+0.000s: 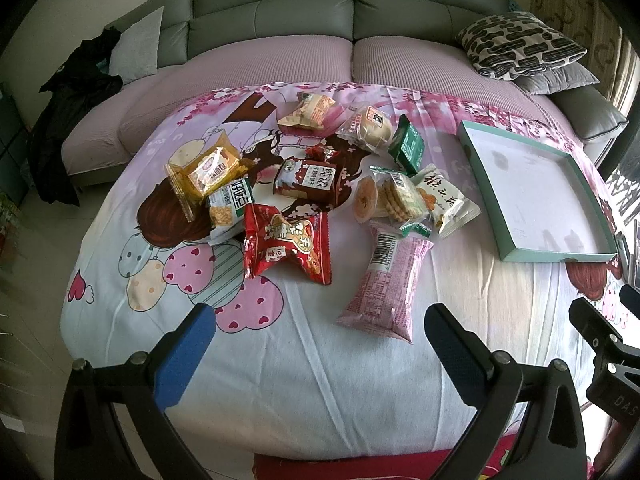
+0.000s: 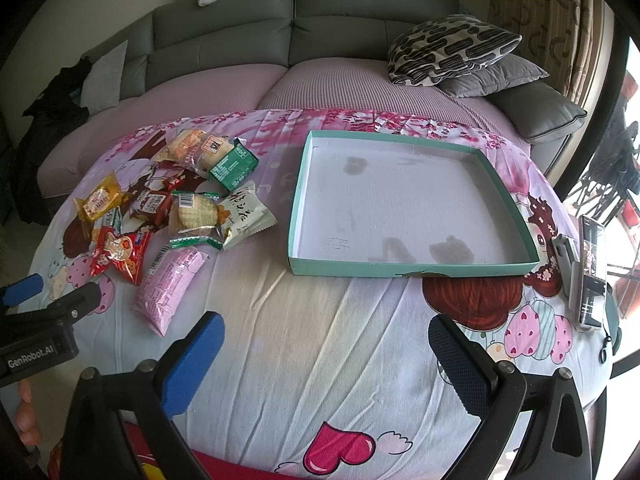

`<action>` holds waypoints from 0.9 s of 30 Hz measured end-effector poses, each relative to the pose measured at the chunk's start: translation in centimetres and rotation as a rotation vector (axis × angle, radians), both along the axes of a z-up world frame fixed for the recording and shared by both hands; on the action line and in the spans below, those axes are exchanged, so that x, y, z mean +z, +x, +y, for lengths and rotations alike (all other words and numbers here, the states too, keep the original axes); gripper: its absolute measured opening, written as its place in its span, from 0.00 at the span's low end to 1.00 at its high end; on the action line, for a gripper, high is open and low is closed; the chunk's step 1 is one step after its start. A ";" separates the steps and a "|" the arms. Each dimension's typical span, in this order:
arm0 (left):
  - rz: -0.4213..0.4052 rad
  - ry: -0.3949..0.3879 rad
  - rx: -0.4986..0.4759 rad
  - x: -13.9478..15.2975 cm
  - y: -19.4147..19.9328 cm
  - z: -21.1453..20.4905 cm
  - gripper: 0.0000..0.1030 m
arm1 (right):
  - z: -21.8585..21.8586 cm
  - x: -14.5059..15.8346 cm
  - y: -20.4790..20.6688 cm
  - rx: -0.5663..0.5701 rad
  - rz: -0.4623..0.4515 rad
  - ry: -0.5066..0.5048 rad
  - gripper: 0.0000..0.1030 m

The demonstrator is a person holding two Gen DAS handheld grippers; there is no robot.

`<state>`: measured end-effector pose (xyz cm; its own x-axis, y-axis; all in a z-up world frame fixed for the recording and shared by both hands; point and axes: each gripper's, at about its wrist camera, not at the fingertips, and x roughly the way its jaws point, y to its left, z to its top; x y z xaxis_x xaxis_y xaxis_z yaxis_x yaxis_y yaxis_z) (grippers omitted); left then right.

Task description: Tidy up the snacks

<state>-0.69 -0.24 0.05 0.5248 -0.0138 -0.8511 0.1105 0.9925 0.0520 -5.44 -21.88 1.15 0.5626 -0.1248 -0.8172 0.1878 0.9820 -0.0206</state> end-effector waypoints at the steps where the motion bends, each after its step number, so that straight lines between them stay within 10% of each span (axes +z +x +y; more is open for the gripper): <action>1: 0.000 0.000 0.000 0.0 0.0 0.0 1.00 | 0.0 0.0 0.0 0.000 0.000 0.000 1.00; 27: 0.010 -0.002 -0.012 -0.3 0.2 0.2 1.00 | 0.1 -0.7 0.1 0.006 0.017 0.003 1.00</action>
<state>-0.53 -0.04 -0.27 0.5159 -0.0217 -0.8564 0.1229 0.9912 0.0489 -5.33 -21.81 0.49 0.5498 -0.1186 -0.8268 0.1814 0.9832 -0.0204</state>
